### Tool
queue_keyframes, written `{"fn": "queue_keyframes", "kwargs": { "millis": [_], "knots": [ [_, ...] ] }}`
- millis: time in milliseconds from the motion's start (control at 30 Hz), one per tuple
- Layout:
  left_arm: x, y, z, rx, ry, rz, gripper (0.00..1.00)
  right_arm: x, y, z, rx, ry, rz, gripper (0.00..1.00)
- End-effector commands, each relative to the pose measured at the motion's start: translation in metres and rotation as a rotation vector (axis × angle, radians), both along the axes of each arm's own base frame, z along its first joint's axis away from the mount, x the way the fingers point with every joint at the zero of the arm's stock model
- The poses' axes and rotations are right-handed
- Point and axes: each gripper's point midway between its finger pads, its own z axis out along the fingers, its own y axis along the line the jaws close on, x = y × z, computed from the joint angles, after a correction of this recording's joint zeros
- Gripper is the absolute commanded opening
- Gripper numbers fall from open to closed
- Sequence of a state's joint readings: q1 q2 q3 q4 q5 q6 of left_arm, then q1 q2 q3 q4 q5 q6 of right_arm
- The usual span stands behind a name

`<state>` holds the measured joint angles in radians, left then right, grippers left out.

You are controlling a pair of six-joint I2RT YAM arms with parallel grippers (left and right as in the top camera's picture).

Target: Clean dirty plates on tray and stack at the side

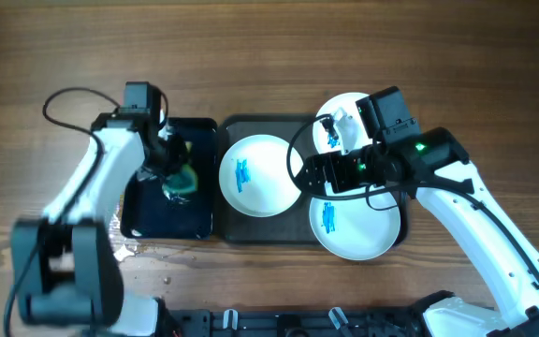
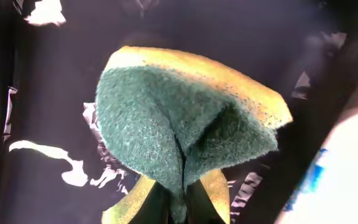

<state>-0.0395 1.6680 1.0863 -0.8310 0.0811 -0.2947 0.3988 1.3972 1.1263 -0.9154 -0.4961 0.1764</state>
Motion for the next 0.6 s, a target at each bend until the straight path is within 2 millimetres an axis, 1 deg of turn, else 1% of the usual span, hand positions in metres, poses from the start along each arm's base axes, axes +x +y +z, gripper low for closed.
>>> {"fn": "queue_keyframes", "kwargs": {
  "millis": [0,67,133,200,333,433,567],
  "knots": [
    [0.014,-0.005,0.081,0.143,-0.257,-0.034,0.04,-0.003,0.0,-0.005,-0.007,0.024,-0.012,1.0],
    [0.006,-0.001,0.102,0.25,-0.315,-0.013,0.04,-0.003,0.0,-0.005,-0.007,0.023,-0.011,1.0],
    [-0.002,-0.003,0.114,0.321,-0.342,-0.027,0.04,-0.002,-0.001,-0.005,-0.009,0.021,-0.012,1.0],
    [-0.012,0.002,0.122,0.436,-0.355,0.019,0.04,0.0,-0.004,-0.007,-0.028,0.013,-0.02,1.0],
    [-0.019,0.005,0.13,0.582,-0.396,0.065,0.04,0.002,-0.008,-0.009,-0.055,0.002,-0.032,1.0],
    [-0.017,0.001,0.132,0.627,-0.417,0.061,0.04,0.002,-0.008,-0.009,-0.055,0.002,-0.032,1.0],
    [-0.016,-0.001,0.13,0.642,-0.415,0.053,0.04,0.002,-0.008,-0.009,-0.054,0.002,-0.032,1.0]
  ]
}}
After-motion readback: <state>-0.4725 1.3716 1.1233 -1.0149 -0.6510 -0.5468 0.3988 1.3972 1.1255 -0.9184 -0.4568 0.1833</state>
